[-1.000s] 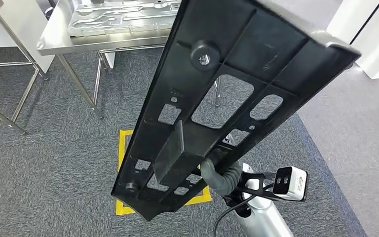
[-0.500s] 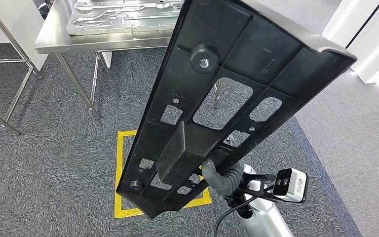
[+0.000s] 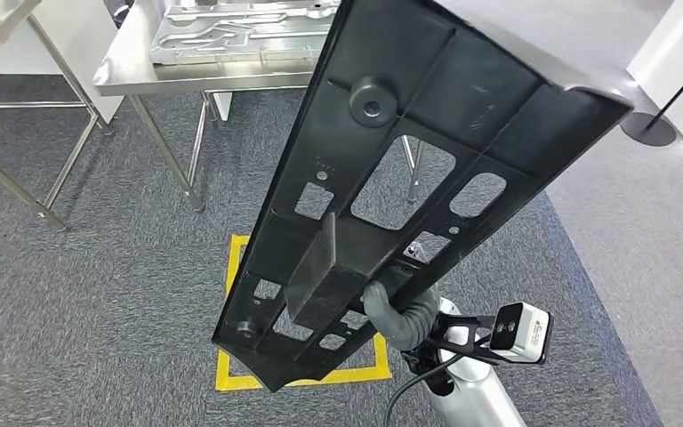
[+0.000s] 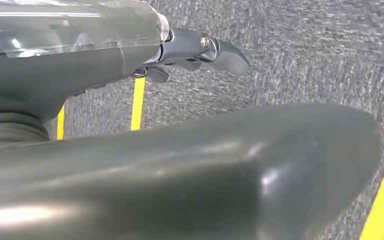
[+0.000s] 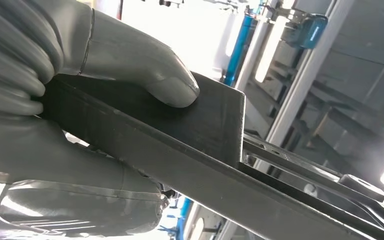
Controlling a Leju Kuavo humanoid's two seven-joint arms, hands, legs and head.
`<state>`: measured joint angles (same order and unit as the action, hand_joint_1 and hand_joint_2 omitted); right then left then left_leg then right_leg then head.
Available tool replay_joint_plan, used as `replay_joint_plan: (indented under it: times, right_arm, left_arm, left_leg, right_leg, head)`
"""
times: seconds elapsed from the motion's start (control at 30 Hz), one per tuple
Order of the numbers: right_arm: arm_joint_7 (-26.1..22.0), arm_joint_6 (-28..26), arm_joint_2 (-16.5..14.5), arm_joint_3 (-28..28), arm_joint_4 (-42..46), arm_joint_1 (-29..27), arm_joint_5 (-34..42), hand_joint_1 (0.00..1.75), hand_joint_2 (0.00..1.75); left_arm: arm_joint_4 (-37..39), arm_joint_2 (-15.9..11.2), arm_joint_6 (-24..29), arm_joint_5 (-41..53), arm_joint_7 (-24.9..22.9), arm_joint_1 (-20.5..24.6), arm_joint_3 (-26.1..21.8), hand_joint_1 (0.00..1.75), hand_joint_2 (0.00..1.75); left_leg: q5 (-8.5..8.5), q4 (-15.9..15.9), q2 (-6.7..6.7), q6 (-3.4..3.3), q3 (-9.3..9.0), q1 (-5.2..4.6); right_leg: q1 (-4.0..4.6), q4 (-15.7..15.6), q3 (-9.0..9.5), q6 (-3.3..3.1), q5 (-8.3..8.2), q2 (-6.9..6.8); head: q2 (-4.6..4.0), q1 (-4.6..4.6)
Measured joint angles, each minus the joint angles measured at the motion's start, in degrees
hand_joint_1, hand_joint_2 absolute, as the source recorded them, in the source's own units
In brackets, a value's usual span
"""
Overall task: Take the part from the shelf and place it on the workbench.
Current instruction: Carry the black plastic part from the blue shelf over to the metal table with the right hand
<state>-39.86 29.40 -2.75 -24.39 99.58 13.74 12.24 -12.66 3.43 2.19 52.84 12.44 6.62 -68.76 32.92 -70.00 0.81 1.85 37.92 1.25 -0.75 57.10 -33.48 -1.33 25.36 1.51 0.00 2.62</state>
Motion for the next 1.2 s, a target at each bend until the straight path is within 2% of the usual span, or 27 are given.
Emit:
replay_joint_plan:
  times: [0.03, 0.07, 0.1, 0.17, 0.2, 0.23, 0.27, 0.37, 0.43, 0.5, 0.53, 0.57, 0.6, 0.63, 0.67, 0.7, 0.73, 0.77, 0.83, 0.9, 0.97, 1.03, 1.07, 1.1, 1.13, 1.17, 1.2]
  right_arm:
    - [0.01, 0.14, -0.01, 0.09, -0.01, -0.15, 0.08, 1.75, 1.75]
    - [0.01, 0.31, -0.01, 0.19, -0.01, -0.3, 0.16, 1.75, 1.75]
    - [0.01, 0.46, -0.01, 0.31, -0.01, -0.46, 0.26, 1.75, 1.75]
    - [0.01, 1.01, -0.04, 0.71, 0.03, -0.73, 0.38, 1.75, 1.75]
    - [0.01, 1.37, -0.07, 0.97, 0.08, -0.85, 0.4, 1.75, 1.75]
    - [0.0, 1.82, -0.1, 1.27, 0.15, -0.97, 0.4, 1.75, 1.75]
    - [0.0, 2.24, -0.15, 1.55, 0.21, -1.12, 0.4, 1.75, 1.75]
    - [0.01, 3.12, -0.37, 2.31, 0.32, -1.45, 0.38, 1.75, 1.75]
    - [-0.02, 3.39, -0.54, 2.79, 0.34, -1.41, 0.39, 1.75, 1.75]
    - [-0.04, 3.49, -0.61, 3.22, 0.34, -1.56, 0.48, 1.75, 1.75]
    - [-0.04, 3.52, -0.61, 3.42, 0.33, -1.72, 0.54, 1.75, 1.75]
    - [-0.03, 3.54, -0.61, 3.58, 0.32, -1.87, 0.6, 1.75, 1.75]
    - [-0.03, 3.56, -0.61, 3.71, 0.32, -1.95, 0.65, 1.75, 1.75]
    - [-0.03, 3.56, -0.62, 3.82, 0.32, -1.98, 0.69, 1.75, 1.75]
    - [-0.03, 3.56, -0.62, 3.91, 0.32, -1.98, 0.73, 1.75, 1.75]
    - [-0.04, 3.57, -0.62, 4.01, 0.32, -1.97, 0.78, 1.75, 1.75]
    - [-0.03, 3.57, -0.62, 4.08, 0.31, -1.97, 0.81, 1.75, 1.75]
    - [-0.02, 3.58, -0.64, 4.14, 0.31, -1.98, 0.85, 1.75, 1.75]
    - [0.01, 3.61, -0.76, 4.21, 0.34, -2.01, 0.91, 1.75, 1.75]
    - [0.01, 3.72, -1.02, 4.26, 0.48, -2.08, 0.96, 1.75, 1.75]
    - [-0.01, 4.09, -1.38, 4.28, 0.62, -2.25, 0.92, 1.75, 1.75]
    - [-0.01, 4.49, -1.66, 4.3, 0.66, -2.75, 0.69, 1.75, 1.75]
    - [-0.01, 4.58, -1.71, 4.32, 0.71, -3.11, 0.51, 1.75, 1.75]
    - [-0.01, 4.62, -1.73, 4.34, 0.8, -3.44, 0.38, 1.75, 1.75]
    - [-0.01, 4.62, -1.77, 4.38, 0.93, -3.68, 0.28, 1.75, 1.75]
    - [-0.01, 4.6, -1.84, 4.42, 1.09, -3.82, 0.22, 1.75, 1.75]
    - [-0.01, 4.55, -1.91, 4.45, 1.25, -3.88, 0.21, 1.75, 1.75]
  left_arm:
    - [0.0, -0.02, 0.01, 0.01, 0.0, -0.04, 0.0, 0.0, 0.0]
    - [0.0, -0.05, 0.01, 0.01, 0.01, -0.12, 0.0, 0.0, 0.0]
    - [0.0, -0.1, 0.01, 0.02, 0.02, -0.19, 0.0, 0.0, 0.0]
    - [0.0, -0.24, 0.0, 0.03, 0.11, -0.24, 0.0, 0.0, 0.0]
    - [0.0, -0.3, -0.01, 0.03, 0.15, -0.2, 0.01, 0.0, 0.0]
    - [0.0, -0.35, 0.0, 0.01, 0.2, -0.16, 0.01, 0.0, 0.0]
    - [0.0, -0.39, 0.01, -0.02, 0.25, -0.16, 0.01, 0.0, 0.0]
    - [-0.01, -0.43, 0.02, -0.17, 0.4, -0.36, 0.0, 0.0, 0.0]
    - [-0.01, -0.46, 0.02, -0.22, 0.47, -0.42, 0.0, 0.0, 0.0]
    - [-0.01, -0.51, 0.02, -0.23, 0.48, -0.43, 0.0, 0.0, 0.0]
    - [0.0, -0.52, 0.02, -0.23, 0.45, -0.46, 0.0, 0.0, 0.0]
    - [0.0, -0.54, 0.01, -0.23, 0.42, -0.54, 0.0, 0.0, 0.0]
    - [0.0, -0.55, -0.01, -0.22, 0.38, -0.64, 0.0, 0.0, 0.0]
    - [0.0, -0.55, -0.03, -0.22, 0.36, -0.71, 0.0, 0.0, 0.0]
    - [0.0, -0.53, -0.06, -0.21, 0.35, -0.75, 0.0, 0.0, 0.0]
    - [0.0, -0.48, -0.08, -0.2, 0.34, -0.75, 0.0, 0.0, 0.0]
    - [0.0, -0.44, -0.1, -0.18, 0.33, -0.71, 0.0, 0.0, 0.0]
    - [0.0, -0.41, -0.1, -0.16, 0.32, -0.68, 0.0, 0.0, 0.0]
    - [0.01, -0.43, -0.08, -0.16, 0.29, -0.65, 0.0, 0.0, 0.0]
    - [0.01, -0.53, -0.03, -0.27, 0.32, -0.55, 0.0, 0.0, 0.0]
    - [0.02, -0.59, -0.01, -0.38, 0.46, -0.47, 0.01, 0.0, 0.0]
    - [0.02, -0.58, 0.01, -0.41, 0.68, -0.74, 0.01, 0.0, 0.0]
    - [0.02, -0.58, 0.01, -0.38, 0.77, -0.95, 0.0, 0.0, 0.0]
    - [0.02, -0.59, 0.02, -0.32, 0.83, -1.12, 0.0, 0.0, 0.0]
    - [0.02, -0.61, 0.02, -0.25, 0.86, -1.23, 0.0, 0.0, 0.0]
    - [0.02, -0.62, 0.02, -0.19, 0.87, -1.29, 0.0, 0.0, 0.0]
    - [0.02, -0.64, 0.03, -0.13, 0.87, -1.33, 0.0, 0.0, 0.0]
  left_leg:
    - [0.7, -3.11, -0.18, 0.08, 1.88, 0.02]
    - [0.33, -4.29, -0.27, 0.07, 2.82, 0.02]
    - [-1.16, -3.09, -0.32, -0.03, 2.54, 0.02]
    - [-5.49, 4.48, -0.39, -0.56, -0.82, -0.04]
    - [-6.83, 8.35, -0.41, -0.89, -2.68, -0.18]
    - [-7.42, 10.93, -0.44, -1.21, -3.96, -0.34]
    - [-7.28, 12.19, -0.45, -1.55, -4.56, -0.52]
    - [-6.88, 12.73, -0.39, -2.59, -5.24, -0.52]
    - [-6.69, 12.96, -0.39, -3.22, -6.04, -0.37]
    - [-6.23, 12.98, -0.41, -3.52, -6.48, -0.43]
    - [-5.96, 12.97, -0.39, -3.54, -6.72, -0.46]
    - [-5.62, 12.96, -0.37, -3.52, -7.05, -0.48]
    - [-5.24, 12.96, -0.34, -3.45, -7.53, -0.49]
    - [-4.79, 12.96, -0.31, -3.32, -8.16, -0.49]
    - [-4.28, 12.98, -0.28, -3.18, -8.73, -0.49]
    - [-3.8, 12.96, -0.25, -2.96, -9.3, -0.53]
    - [-3.4, 13.02, -0.25, -2.7, -9.61, -0.55]
    - [-3.07, 13.18, -0.28, -2.38, -9.76, -0.56]
    - [-3.07, 13.09, -0.38, -1.64, -10.28, -0.62]
    - [-3.16, 10.86, -0.45, -1.07, -9.89, -0.58]
    - [-1.82, 4.66, -0.48, -0.6, -6.3, -0.44]
    - [1.25, -2.13, -0.49, -0.31, -1.46, -0.41]
    - [2.5, -3.67, -0.49, -0.25, 0.16, -0.39]
    - [2.8, -3.55, -0.49, -0.22, 0.99, -0.38]
    - [1.69, -1.56, -0.5, -0.19, 0.93, -0.35]
    - [-0.71, 1.86, -0.52, -0.2, 0.15, -0.33]
    - [-3.94, 5.76, -0.58, -0.36, -0.85, -0.31]
  right_leg:
    - [0.12, 0.01, 0.19, -0.06, 0.24, -0.15]
    - [0.21, 0.03, 0.44, -0.06, 0.5, -0.23]
    - [0.27, 0.04, 0.8, 0.0, 0.77, -0.28]
    - [0.38, 0.05, 1.73, 0.24, 1.41, -0.37]
    - [0.5, 0.1, 2.1, 0.47, 1.75, -0.4]
    - [0.57, 0.08, 2.33, 0.75, 2.0, -0.44]
    - [0.62, 0.19, 2.48, 1.11, 2.09, -0.46]
    - [0.53, 1.2, 2.46, 2.17, 2.3, -0.56]
    - [0.41, 4.92, 0.57, 2.78, 4.09, -0.77]
    - [0.27, 12.19, -3.91, 3.29, 6.93, -0.91]
    - [0.2, 15.41, -6.24, 3.4, 7.84, -0.93]
    - [0.14, 17.04, -7.86, 3.44, 7.82, -0.94]
    - [0.1, 16.41, -8.34, 3.34, 6.6, -0.95]
    - [0.08, 13.64, -7.72, 3.12, 4.35, -0.97]
    - [0.14, 9.49, -6.36, 2.77, 1.41, -1.05]
    - [0.32, 5.63, -5.05, 2.42, -0.63, -1.16]
    - [0.53, 2.82, -4.11, 2.07, -1.75, -1.27]
    - [0.75, 1.3, -3.66, 1.69, -2.23, -1.37]
    - [0.83, 0.67, -3.19, 1.01, -1.82, -1.35]
    - [0.57, 0.07, -2.02, 0.35, -1.69, -1.33]
    - [0.44, -0.27, -0.86, -0.12, -1.06, -1.42]
    - [0.45, -0.31, 0.08, -0.32, -0.19, -1.42]
    - [0.46, -0.3, 0.64, -0.3, 0.28, -1.37]
    - [0.45, -0.3, 1.28, -0.25, 0.77, -1.31]
    - [0.44, -0.29, 2.02, -0.16, 1.3, -1.27]
    - [0.43, -0.29, 2.81, -0.01, 1.85, -1.25]
    - [0.44, -0.28, 3.49, 0.18, 2.41, -1.26]
  head:
    - [0.0, 0.0]
    - [0.0, 0.01]
    - [0.0, 0.01]
    - [0.0, 0.01]
    - [0.0, 0.0]
    - [0.0, 0.0]
    - [0.0, 0.0]
    - [0.0, 0.01]
    - [0.0, 0.01]
    - [0.0, 0.0]
    - [0.0, 0.0]
    - [0.0, 0.0]
    - [0.0, 0.0]
    - [0.0, 0.0]
    - [0.0, 0.0]
    - [0.0, 0.0]
    - [0.0, 0.0]
    - [0.0, 0.0]
    - [0.0, 0.01]
    - [0.0, 0.01]
    - [0.0, 0.01]
    - [0.0, 0.02]
    - [0.0, 0.02]
    - [0.0, 0.02]
    - [0.0, 0.02]
    - [0.0, 0.02]
    - [0.0, 0.01]
